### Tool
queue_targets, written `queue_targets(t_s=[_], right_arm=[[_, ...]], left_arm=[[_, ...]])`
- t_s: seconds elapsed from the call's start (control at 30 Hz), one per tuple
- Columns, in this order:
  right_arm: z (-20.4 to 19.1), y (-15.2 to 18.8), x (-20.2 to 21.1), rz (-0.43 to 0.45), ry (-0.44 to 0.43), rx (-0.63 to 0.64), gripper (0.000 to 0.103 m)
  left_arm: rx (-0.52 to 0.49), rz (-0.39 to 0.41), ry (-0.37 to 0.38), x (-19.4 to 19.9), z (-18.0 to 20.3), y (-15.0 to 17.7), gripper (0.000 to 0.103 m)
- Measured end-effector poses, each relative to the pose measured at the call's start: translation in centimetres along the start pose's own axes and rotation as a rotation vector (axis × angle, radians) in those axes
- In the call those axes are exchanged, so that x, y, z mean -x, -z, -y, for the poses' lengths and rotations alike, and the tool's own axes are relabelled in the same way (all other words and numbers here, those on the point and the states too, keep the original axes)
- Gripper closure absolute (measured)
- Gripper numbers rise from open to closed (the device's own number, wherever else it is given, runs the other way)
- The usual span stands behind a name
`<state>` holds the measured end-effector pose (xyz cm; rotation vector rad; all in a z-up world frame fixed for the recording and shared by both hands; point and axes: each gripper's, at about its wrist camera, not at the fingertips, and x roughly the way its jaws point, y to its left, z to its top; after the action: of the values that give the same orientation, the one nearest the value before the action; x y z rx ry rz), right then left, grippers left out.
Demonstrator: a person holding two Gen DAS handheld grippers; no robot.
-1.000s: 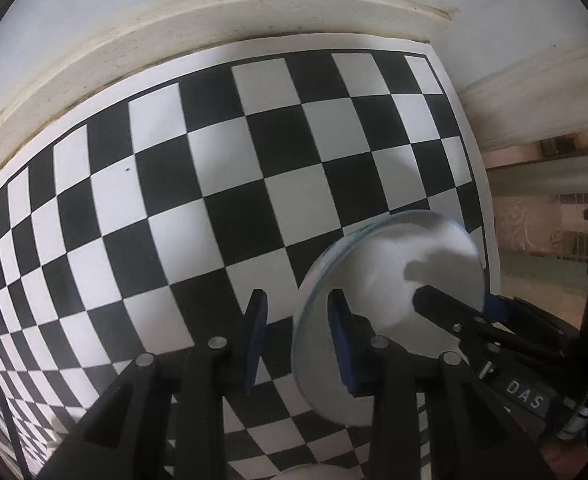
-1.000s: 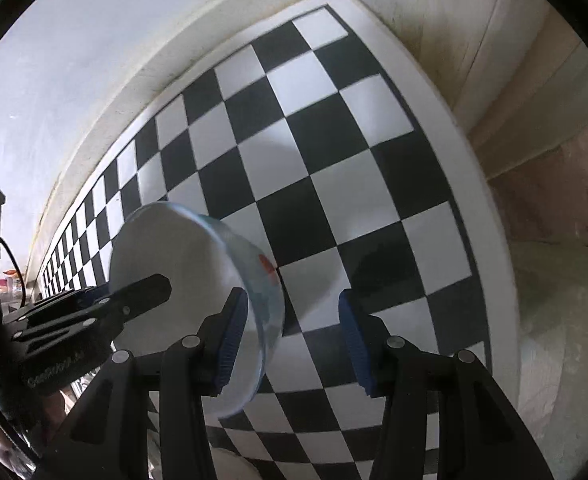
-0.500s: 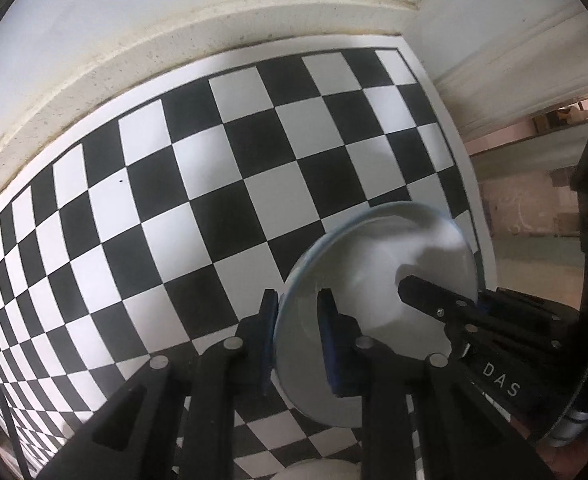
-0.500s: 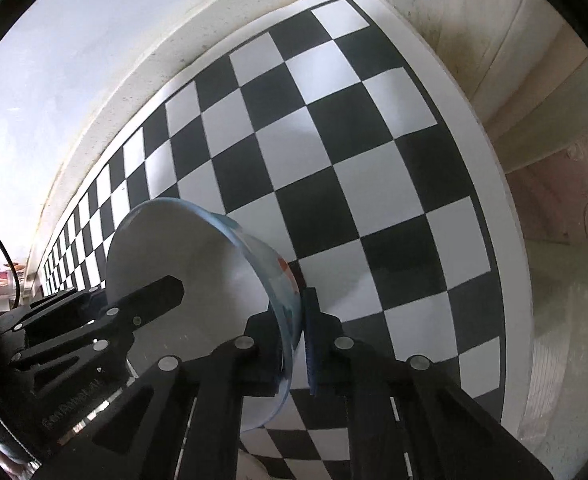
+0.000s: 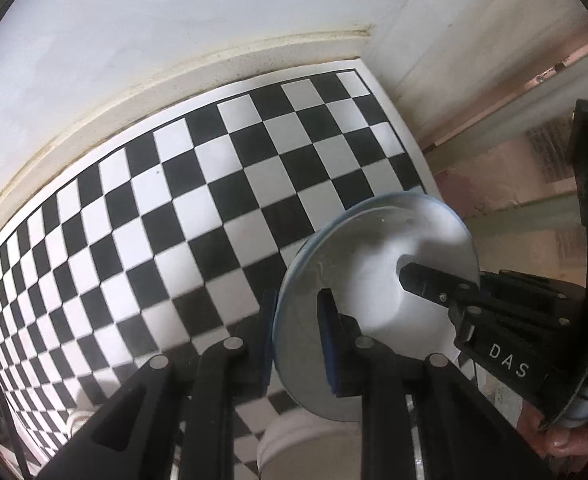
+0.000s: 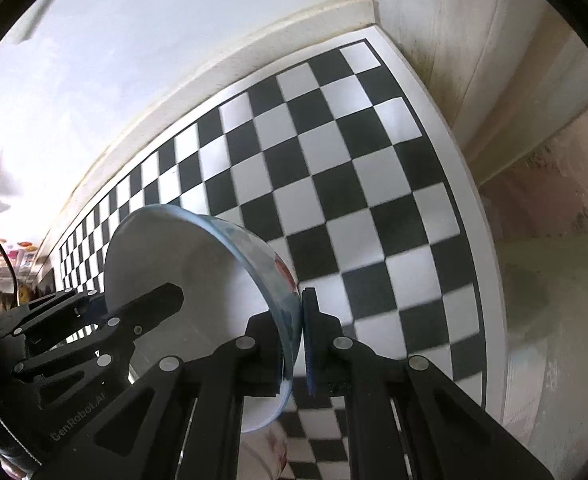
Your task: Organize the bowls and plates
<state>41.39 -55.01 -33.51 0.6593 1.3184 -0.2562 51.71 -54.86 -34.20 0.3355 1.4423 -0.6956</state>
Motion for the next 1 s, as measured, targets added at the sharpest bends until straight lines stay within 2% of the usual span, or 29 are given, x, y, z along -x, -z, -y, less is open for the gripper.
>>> queue_targets(t_s=[0.2,0.5,0.73,1.0], right_arm=[[-1.2,4.2,2.9,0.021,-0.005,0.032,0.094],[-2.8,11.1,4.3,0.012,-0.012,0.072,0.094],[-3.7,15.5,2.4,-0.039,-0.009,0.099,0.094],[-4.0,17.3,-0.4,-0.083,0.008,0.1,0.094]], left_arm=[[-0.009,0.031,-0.007,3.4,0.0,4.3,0.085],[-0.006,0.039,-0.011,5.4,-0.1,11.0,0.085],[0.022,0.007,-0.014,4.2,-1.3,14.8,0.085],[0.047,-0.042,-0.028,1.6,-2.3,16.4,0.085]])
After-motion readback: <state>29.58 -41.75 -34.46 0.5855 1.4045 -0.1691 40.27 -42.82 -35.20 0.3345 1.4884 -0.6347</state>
